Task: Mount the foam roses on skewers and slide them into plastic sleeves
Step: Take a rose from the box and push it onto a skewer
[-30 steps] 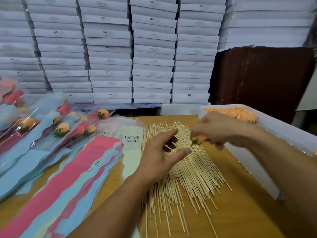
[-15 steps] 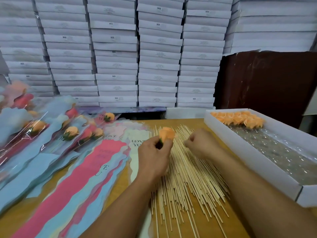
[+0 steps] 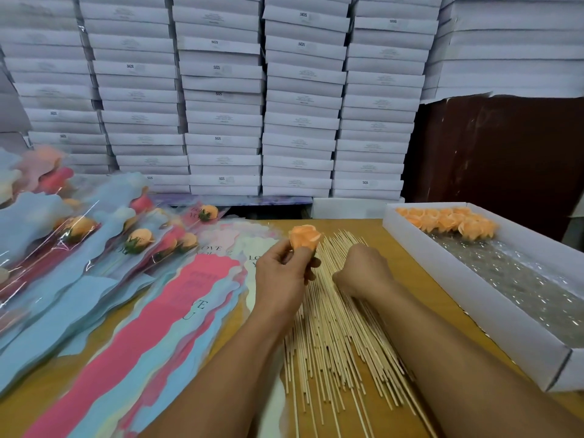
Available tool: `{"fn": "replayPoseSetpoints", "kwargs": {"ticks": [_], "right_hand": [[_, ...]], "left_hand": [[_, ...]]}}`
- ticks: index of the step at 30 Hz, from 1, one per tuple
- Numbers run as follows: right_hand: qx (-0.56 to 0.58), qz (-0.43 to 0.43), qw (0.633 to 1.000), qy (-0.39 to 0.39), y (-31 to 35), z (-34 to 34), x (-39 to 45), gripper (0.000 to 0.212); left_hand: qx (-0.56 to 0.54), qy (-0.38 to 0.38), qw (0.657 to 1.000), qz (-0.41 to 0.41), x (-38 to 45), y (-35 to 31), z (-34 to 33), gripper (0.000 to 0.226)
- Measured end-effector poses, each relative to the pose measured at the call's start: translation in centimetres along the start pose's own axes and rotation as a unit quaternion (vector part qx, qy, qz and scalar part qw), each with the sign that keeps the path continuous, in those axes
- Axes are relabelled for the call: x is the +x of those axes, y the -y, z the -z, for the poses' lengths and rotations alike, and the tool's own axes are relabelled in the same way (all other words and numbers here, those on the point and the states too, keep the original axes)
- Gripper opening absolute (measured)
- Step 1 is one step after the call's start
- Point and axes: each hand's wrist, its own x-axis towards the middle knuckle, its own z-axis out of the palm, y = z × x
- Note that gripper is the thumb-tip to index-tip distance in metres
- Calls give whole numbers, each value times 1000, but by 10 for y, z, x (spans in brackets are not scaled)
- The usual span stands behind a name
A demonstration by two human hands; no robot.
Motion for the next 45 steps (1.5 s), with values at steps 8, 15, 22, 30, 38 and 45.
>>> {"fn": "replayPoseSetpoints", "kwargs": {"ticks": [8,15,22,30,38,45], "right_hand": [[216,-65,971,80,-18,11,2,14],[381,-9,904,193,-9,33,-19,12],[442,54,880,166,7,42,-37,18],[568,99,770,274,16,60,-56,35],[446,165,856,202,32,52,-75,28],[439,206,851,202,38,46,-80,34]], "left_hand": [[-130,21,986,99,5,-6,1,17],[-241,26,960,142,8,-13,2,18],[-303,22,936,177,13,-17,9,20],[-336,16,921,199,14,-21,12,20],[-378,0,900,217,18,-19,13,24],[-403,13,889,217,18,-20,12,25]]}}
